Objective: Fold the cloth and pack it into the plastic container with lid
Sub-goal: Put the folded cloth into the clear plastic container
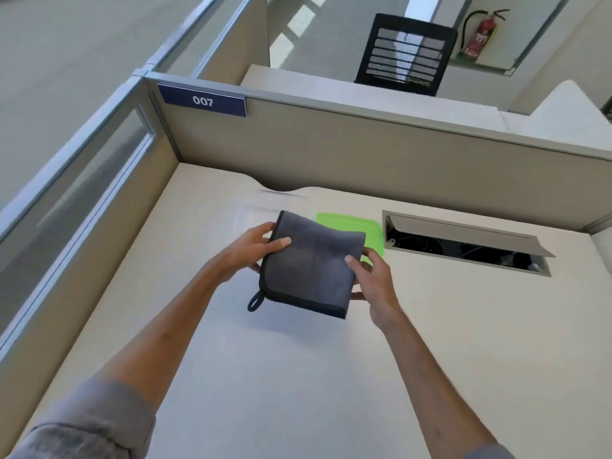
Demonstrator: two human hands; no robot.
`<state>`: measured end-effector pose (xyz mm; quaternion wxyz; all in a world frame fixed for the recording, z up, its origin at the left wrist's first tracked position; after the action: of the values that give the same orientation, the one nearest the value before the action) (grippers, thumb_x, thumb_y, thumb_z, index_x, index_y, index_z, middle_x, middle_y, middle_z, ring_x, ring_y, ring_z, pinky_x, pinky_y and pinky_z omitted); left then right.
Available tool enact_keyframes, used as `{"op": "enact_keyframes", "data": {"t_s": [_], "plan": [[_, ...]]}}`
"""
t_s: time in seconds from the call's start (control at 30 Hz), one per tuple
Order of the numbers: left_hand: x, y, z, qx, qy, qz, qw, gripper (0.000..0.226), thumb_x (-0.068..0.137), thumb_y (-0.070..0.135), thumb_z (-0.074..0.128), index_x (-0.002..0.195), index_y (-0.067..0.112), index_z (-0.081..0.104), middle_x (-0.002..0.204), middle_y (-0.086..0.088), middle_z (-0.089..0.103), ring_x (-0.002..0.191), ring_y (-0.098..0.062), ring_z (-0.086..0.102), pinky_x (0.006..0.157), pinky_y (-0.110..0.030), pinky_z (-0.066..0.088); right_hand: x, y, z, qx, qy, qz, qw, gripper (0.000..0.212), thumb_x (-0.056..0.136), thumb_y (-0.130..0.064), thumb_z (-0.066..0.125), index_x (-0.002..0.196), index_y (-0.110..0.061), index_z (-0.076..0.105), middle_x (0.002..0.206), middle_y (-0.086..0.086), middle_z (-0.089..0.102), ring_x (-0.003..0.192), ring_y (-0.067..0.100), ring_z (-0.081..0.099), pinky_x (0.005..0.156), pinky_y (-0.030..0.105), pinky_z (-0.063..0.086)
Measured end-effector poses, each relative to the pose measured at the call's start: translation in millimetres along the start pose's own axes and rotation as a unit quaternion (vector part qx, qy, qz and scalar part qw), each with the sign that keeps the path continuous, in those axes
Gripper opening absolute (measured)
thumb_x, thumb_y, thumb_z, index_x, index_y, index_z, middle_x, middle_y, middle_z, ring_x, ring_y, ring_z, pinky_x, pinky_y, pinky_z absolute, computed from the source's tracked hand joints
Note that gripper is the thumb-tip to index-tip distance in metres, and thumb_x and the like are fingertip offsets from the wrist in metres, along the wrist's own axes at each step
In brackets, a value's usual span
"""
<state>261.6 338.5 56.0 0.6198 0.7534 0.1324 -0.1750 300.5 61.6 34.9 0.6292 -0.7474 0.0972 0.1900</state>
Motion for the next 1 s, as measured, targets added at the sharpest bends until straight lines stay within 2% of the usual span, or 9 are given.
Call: {"op": "enact_keyframes", "data": {"t_s": [0.17,0.3,0.43,0.53,0.6,0.67,0.83,0.93,1.0], "plan": [[38.9,14.6,-74.2,-0.017,0.05,0.002,0.999,0.038,0.106,0.038,0.072,0.142,0.03,0.066,0.118,0.003,0.085,0.112,-0.02,0.08,0.074,-0.035,0.067,53.4,-46.0,50.4,0.006,0.009,-0.013,1.0,0.023,0.103,-0.023,0.073,0.124,-0.015,0.068,0.092,0.005,0.076,0.064,0.015,0.068,0.051,0.031,0.06],[75.2,16.6,-115.0,-0.013,0.067,-0.001,0.998,0.037,0.105,0.022,0.069,0.141,0.025,0.067,0.122,-0.005,0.082,0.114,-0.03,0.078,0.078,-0.039,0.065,96.8,-62.8,81.7,-0.008,0.0,0.018,1.0,0.015,0.097,-0.016,0.069,0.11,-0.012,0.073,0.086,0.002,0.072,0.065,0.018,0.067,0.053,0.032,0.059],[96.3,5.4,-133.2,-0.012,0.08,-0.004,0.997,0.036,0.106,0.02,0.07,0.142,0.018,0.066,0.116,-0.004,0.083,0.111,-0.027,0.08,0.076,-0.036,0.066,122.3,-65.3,99.4,-0.034,-0.003,0.028,0.999,0.012,0.091,-0.007,0.064,0.099,-0.007,0.073,0.086,0.006,0.07,0.069,0.023,0.067,0.051,0.029,0.058],[107.8,-8.6,-143.0,0.004,0.118,-0.003,0.993,0.032,0.107,0.02,0.072,0.138,0.013,0.067,0.112,-0.003,0.083,0.11,-0.024,0.08,0.075,-0.036,0.067,138.5,-58.6,105.2,-0.069,0.023,0.031,0.997,0.013,0.089,-0.007,0.069,0.097,0.0,0.076,0.089,0.008,0.079,0.077,0.031,0.075,0.065,0.036,0.067],[112.3,-13.5,-151.4,0.066,0.162,0.008,0.985,0.035,0.104,0.024,0.075,0.137,0.012,0.07,0.116,-0.007,0.08,0.109,-0.029,0.079,0.084,-0.04,0.067,147.6,-53.8,104.9,-0.104,0.044,0.025,0.993,0.015,0.079,-0.017,0.073,0.09,-0.008,0.079,0.089,0.006,0.084,0.087,0.037,0.081,0.08,0.048,0.069],[113.4,-14.1,-153.9,0.134,0.191,0.021,0.972,0.039,0.1,0.028,0.079,0.136,0.012,0.072,0.114,-0.005,0.079,0.107,-0.028,0.077,0.094,-0.042,0.065,150.0,-52.7,107.8,-0.147,0.044,0.005,0.988,0.019,0.072,-0.024,0.075,0.087,-0.012,0.077,0.087,0.002,0.084,0.093,0.034,0.081,0.085,0.052,0.067],[113.9,-5.6,-147.4,0.216,0.186,0.059,0.957,0.05,0.094,0.028,0.085,0.139,0.013,0.067,0.124,-0.006,0.078,0.116,-0.028,0.071,0.098,-0.042,0.059,133.9,-62.5,131.0,-0.265,-0.026,-0.048,0.963,0.037,0.077,-0.001,0.074,0.111,-0.012,0.066,0.107,0.002,0.075,0.094,0.028,0.073,0.08,0.043,0.061],[112.9,-4.2,-143.0,0.261,0.193,0.076,0.943,0.053,0.097,0.028,0.082,0.144,0.017,0.059,0.133,-0.009,0.075,0.125,-0.032,0.066,0.096,-0.041,0.053,130.0,-66.9,135.2,-0.326,0.009,-0.121,0.938,0.045,0.076,0.003,0.072,0.118,-0.009,0.063,0.115,0.009,0.07,0.096,0.032,0.068,0.081,0.045,0.059],[111.4,-4.6,-139.7,0.25,0.198,0.081,0.944,0.049,0.101,0.026,0.079,0.143,0.019,0.055,0.135,-0.008,0.074,0.122,-0.034,0.068,0.095,-0.044,0.058,128.1,-67.2,134.7,-0.317,0.043,-0.13,0.938,0.051,0.077,0.006,0.072,0.125,-0.01,0.063,0.115,0.007,0.069,0.096,0.031,0.067,0.082,0.044,0.058]]}}
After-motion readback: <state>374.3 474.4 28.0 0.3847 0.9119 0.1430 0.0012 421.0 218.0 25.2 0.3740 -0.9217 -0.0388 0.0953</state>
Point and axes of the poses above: each hand's wrist, its own x-axis towards the middle knuckle, its own z-axis out of the palm, y = z × x, the point moved 10 cm from there along x, towards the middle knuckle
